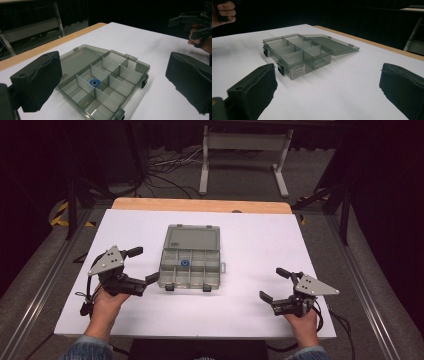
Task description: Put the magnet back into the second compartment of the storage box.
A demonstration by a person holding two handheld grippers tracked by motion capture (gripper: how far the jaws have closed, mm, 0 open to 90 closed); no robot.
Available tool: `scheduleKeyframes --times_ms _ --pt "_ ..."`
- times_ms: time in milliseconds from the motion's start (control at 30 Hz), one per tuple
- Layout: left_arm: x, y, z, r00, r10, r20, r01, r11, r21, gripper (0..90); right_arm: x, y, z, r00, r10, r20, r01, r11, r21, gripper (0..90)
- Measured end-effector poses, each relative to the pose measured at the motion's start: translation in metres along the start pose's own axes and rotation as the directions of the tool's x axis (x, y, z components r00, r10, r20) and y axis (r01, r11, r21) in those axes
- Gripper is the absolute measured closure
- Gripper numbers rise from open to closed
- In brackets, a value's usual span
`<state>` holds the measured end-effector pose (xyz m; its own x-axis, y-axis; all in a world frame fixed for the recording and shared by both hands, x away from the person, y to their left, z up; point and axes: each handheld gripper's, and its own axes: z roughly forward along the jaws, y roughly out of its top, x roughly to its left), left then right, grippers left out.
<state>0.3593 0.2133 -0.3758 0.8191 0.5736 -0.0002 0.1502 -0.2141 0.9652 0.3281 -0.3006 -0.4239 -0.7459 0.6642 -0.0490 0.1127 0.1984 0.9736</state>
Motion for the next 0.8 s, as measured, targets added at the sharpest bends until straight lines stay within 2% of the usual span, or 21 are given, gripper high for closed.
scheduleKeyframes --times_ms 100,133,300,433,533,633,667,800 --pt "0.000 -0.005 -0.003 1.0000 -0.007 -0.002 0.007 0.9998 -0.019 1.4 0.000 0.000 -0.001 1.0000 -0.007 0.003 0.007 1.000 -0.004 1.2" --pt "0.000 -0.011 -0.005 0.9999 -0.017 0.000 0.017 0.9990 -0.041 1.4 0.000 0.000 -0.001 0.9999 -0.010 0.002 0.010 1.000 -0.006 1.0" --pt "-0.002 -0.029 -0.007 0.9996 -0.025 0.016 0.026 0.9964 -0.080 1.5 0.000 0.001 -0.002 0.9999 -0.011 -0.002 0.011 1.000 -0.019 0.3" --pt "-0.003 -0.039 -0.007 1.0000 -0.001 0.008 0.002 0.9940 -0.109 1.5 0.001 0.001 -0.002 0.9997 -0.023 0.003 0.023 0.999 -0.025 0.0" --pt "-0.003 -0.049 -0.005 0.9995 0.031 -0.008 -0.032 0.9955 -0.090 1.7 0.001 0.001 -0.003 0.9995 -0.028 -0.010 0.028 0.999 -0.040 0.0" --pt "-0.003 -0.058 -0.003 0.9996 0.024 -0.012 -0.025 0.9971 -0.072 1.7 0.003 0.001 -0.002 0.9982 -0.058 -0.013 0.057 0.996 -0.061 0.0" --pt "-0.003 -0.061 -0.003 0.9999 0.011 -0.008 -0.011 0.9970 -0.077 1.6 0.003 0.001 -0.002 0.9981 -0.060 -0.013 0.059 0.996 -0.060 0.0" --pt "-0.002 -0.069 -0.004 0.9999 0.001 -0.010 -0.003 0.9912 -0.133 1.6 0.002 0.000 -0.001 0.9984 -0.055 -0.012 0.054 0.997 -0.055 0.0"
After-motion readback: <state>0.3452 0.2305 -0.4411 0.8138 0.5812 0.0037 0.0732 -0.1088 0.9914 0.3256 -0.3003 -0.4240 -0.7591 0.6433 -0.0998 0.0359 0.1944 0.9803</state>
